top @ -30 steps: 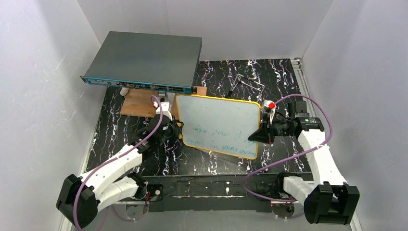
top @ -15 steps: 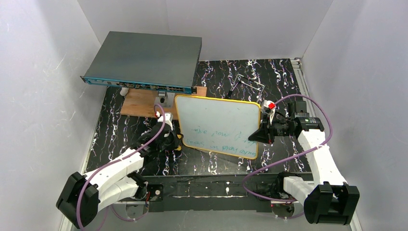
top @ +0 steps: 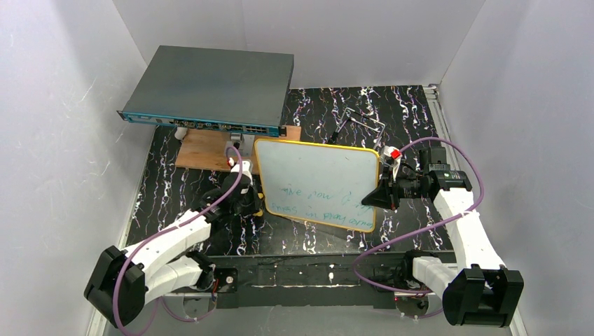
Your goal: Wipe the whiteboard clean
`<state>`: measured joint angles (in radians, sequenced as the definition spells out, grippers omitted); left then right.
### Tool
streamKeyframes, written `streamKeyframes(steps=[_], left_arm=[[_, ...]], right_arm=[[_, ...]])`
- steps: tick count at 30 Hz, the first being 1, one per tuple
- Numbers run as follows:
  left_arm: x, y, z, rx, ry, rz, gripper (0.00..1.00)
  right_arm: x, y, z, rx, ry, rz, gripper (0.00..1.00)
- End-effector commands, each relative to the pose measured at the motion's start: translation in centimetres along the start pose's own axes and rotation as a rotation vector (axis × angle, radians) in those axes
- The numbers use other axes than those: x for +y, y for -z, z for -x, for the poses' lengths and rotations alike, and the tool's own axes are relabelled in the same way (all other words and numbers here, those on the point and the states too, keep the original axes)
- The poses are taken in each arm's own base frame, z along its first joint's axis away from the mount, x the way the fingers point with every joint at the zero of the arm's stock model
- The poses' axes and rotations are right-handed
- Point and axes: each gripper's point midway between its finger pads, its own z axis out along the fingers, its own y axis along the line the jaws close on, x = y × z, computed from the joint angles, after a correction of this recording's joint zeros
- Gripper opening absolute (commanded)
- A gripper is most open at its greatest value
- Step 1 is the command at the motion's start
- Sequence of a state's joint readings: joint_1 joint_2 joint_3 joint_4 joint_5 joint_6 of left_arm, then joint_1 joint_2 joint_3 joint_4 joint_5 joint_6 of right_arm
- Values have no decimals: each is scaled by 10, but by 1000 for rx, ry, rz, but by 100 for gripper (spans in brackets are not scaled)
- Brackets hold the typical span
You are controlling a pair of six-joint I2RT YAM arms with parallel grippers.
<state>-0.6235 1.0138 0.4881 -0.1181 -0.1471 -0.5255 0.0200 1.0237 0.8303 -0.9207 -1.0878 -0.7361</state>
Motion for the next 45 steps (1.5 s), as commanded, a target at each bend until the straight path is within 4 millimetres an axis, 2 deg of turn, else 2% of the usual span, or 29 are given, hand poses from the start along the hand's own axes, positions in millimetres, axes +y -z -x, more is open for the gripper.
streamKeyframes(steps=[1,7,11,15,19,24,30,34,39,42,45], left_arm=[[-31,13,42,-95,11,-105,0],[-13,26,41,-121,45,-28,0],[-13,35,39,-133,71,-40,0],[-21,32,33,-104,67,-45,0],[-23,25,35,-104,48,30,0],[0,32,39,-131,22,257,0],[14,30,28,-117,13,327,0],[12,21,18,-81,7,314,0],[-2,13,11,-59,7,228,0],[-8,16,13,-69,17,191,0],[-3,25,20,-107,29,201,0]], right_arm=[[-2,3,-16,88,-12,-36,1],[-1,3,-16,88,-9,-36,1],[-2,3,-16,86,-10,-36,1],[-2,2,-16,87,-13,-35,1],[-2,3,-16,88,-12,-37,1],[-2,3,-16,88,-11,-37,1],[-1,3,-15,86,-10,-36,1],[-1,3,-15,86,-8,-36,1],[-1,3,-15,85,-8,-36,1],[-1,3,-16,86,-9,-35,1],[-1,3,-16,87,-9,-37,1]])
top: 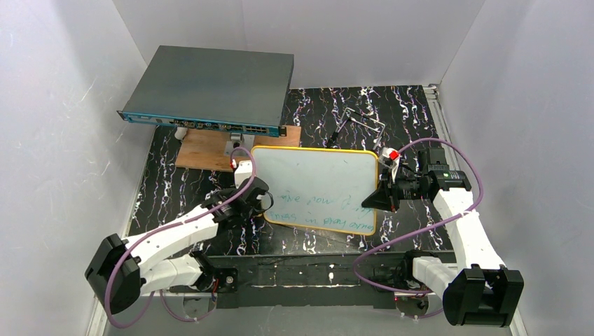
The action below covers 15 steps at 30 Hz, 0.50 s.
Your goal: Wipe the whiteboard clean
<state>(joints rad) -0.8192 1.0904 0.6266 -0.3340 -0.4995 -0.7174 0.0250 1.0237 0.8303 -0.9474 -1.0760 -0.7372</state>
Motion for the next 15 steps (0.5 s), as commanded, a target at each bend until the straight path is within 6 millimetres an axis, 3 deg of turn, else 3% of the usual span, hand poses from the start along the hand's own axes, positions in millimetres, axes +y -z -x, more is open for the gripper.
streamKeyframes(steps=[1,6,15], left_arm=[[2,14,16,-68,44,-24,0],[20,29,22,-100,62,10,0],[4,41,22,-66,85,-85,0]], right_arm=[[-5,3,-11,69,13,-40,1],[-6,3,-11,70,16,-47,1],[-7,3,-11,70,17,-53,1]])
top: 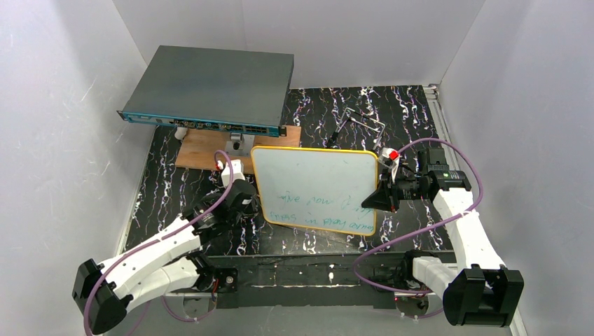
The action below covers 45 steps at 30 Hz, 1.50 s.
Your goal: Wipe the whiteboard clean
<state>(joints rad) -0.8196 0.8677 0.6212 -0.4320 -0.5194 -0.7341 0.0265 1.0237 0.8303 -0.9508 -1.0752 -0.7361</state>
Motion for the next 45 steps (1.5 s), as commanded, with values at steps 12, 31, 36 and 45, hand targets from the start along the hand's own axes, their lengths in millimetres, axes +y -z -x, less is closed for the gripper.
streamKeyframes(steps=[12,31,36,45], left_arm=[[-21,-6,-2,61,-6,-19,0],[-2,-24,-41,158,-33,79,0],[-2,-27,-49,181,-37,75,0],[-7,-21,-44,162,-23,22,0]], right_arm=[[-8,3,-11,67,21,-56,1],[-7,3,-10,65,24,-56,1],[-7,3,-10,65,26,-56,1],[-6,4,-10,65,28,-58,1]])
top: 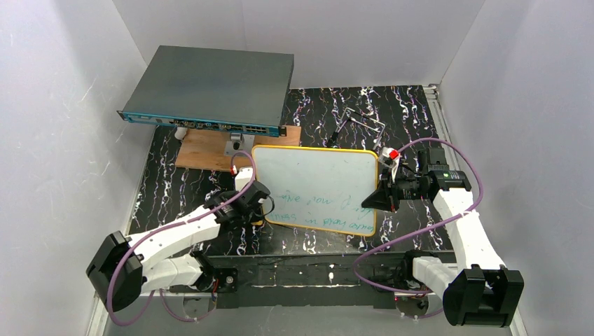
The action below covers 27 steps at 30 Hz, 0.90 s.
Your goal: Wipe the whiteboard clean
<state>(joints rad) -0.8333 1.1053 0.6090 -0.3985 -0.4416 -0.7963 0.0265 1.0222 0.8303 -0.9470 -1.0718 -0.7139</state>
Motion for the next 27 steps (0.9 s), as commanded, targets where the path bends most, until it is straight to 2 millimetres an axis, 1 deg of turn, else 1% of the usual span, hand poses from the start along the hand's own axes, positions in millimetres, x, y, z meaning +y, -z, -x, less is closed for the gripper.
streamKeyframes(steps=[1,2,4,5,7,8,9,12,16,19,22,24,25,27], left_arm=[[1,13,8,-44,20,-40,0],[4,21,14,-72,25,-50,0],[8,33,20,-98,19,-71,0],[7,38,21,-104,10,-95,0],[-5,47,18,-97,-39,-206,0],[-15,51,16,-95,-68,-280,0],[-31,55,19,-119,-77,-370,0],[-62,57,23,-164,-97,-528,0],[-88,49,39,-274,-151,-559,0],[-98,42,52,-380,-183,-549,0],[-99,35,58,-458,-190,-527,0],[-95,33,64,-504,-174,-499,0],[-89,31,67,-519,-149,-464,0],[-67,25,72,-560,-105,-367,0]], right_arm=[[-7,4,-10,65,44,-55,1],[-7,4,-10,64,44,-56,1],[-7,3,-10,64,45,-54,1],[-7,3,-10,65,44,-55,1],[-7,3,-10,63,45,-53,1],[-7,3,-10,62,44,-52,1],[-7,3,-10,62,45,-52,1],[-7,3,-9,61,45,-51,1],[-7,3,-10,62,46,-53,1],[-7,4,-10,63,47,-56,1],[-7,4,-10,62,49,-56,1],[-7,4,-10,63,47,-55,1],[-7,3,-10,63,46,-54,1],[-7,4,-10,62,47,-55,1]])
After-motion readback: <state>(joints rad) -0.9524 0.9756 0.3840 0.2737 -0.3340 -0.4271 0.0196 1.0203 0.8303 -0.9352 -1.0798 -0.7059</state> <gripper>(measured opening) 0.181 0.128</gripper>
